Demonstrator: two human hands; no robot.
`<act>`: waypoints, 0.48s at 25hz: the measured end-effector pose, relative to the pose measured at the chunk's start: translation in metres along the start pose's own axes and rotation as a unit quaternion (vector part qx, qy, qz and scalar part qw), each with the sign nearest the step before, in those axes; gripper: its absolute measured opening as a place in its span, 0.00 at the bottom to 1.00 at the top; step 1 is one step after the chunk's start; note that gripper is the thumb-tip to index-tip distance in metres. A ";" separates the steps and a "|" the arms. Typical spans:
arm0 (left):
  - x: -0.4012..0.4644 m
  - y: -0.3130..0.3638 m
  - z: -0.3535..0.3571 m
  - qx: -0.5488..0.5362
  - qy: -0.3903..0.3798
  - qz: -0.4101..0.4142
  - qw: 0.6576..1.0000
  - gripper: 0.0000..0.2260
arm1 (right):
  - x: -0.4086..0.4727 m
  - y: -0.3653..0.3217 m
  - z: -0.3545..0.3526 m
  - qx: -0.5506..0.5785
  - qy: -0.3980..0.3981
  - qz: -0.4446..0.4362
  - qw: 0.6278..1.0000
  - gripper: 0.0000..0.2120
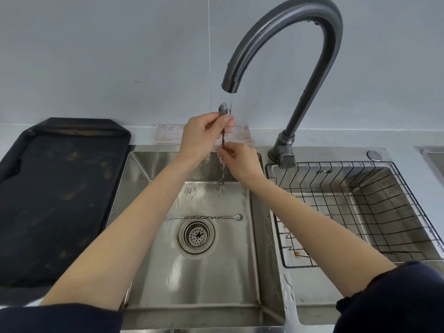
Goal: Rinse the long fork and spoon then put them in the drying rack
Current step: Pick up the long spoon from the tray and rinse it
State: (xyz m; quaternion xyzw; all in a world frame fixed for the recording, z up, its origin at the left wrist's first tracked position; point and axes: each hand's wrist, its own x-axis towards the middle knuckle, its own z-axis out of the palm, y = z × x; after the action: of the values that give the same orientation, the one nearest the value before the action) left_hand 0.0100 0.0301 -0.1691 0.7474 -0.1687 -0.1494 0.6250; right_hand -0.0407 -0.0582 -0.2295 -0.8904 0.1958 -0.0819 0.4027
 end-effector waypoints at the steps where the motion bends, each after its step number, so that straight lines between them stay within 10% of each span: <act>1: -0.001 -0.001 -0.002 -0.017 0.002 -0.009 1.000 0.10 | -0.002 0.004 0.002 -0.005 -0.007 0.009 1.000 0.13; 12: -0.004 -0.041 -0.056 -0.329 0.128 -0.164 0.921 0.06 | -0.016 0.027 0.004 -0.073 -0.067 0.011 0.995 0.11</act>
State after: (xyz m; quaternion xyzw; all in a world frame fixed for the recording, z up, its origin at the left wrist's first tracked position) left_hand 0.0331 0.0878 -0.2000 0.5293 0.0970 -0.1999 0.8189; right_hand -0.0616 -0.0647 -0.2525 -0.9186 0.1835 -0.0029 0.3501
